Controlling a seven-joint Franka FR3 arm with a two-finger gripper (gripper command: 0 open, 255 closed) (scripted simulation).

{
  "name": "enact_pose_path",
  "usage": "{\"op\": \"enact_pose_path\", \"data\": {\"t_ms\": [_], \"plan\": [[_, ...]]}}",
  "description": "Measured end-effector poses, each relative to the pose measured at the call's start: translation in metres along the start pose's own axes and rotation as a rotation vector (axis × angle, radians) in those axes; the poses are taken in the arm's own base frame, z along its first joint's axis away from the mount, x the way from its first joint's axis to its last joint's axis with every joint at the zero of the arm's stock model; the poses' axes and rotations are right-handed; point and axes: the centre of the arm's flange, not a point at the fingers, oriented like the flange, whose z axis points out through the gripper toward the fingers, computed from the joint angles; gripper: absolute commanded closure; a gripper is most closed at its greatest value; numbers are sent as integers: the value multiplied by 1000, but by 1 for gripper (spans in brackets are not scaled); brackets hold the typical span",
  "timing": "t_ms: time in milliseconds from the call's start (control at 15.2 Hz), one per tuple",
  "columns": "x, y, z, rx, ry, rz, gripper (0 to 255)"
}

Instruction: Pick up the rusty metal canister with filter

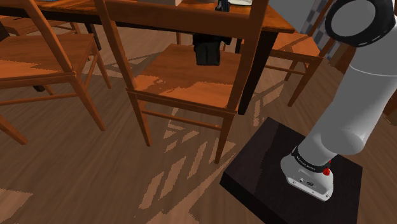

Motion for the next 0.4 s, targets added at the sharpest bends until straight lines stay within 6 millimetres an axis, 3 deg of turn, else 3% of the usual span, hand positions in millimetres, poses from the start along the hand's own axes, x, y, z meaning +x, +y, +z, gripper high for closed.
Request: {"op": "enact_pose_path", "data": {"t_ms": [396], "plan": [[-5,-1,-31,0,0,0,255]]}}
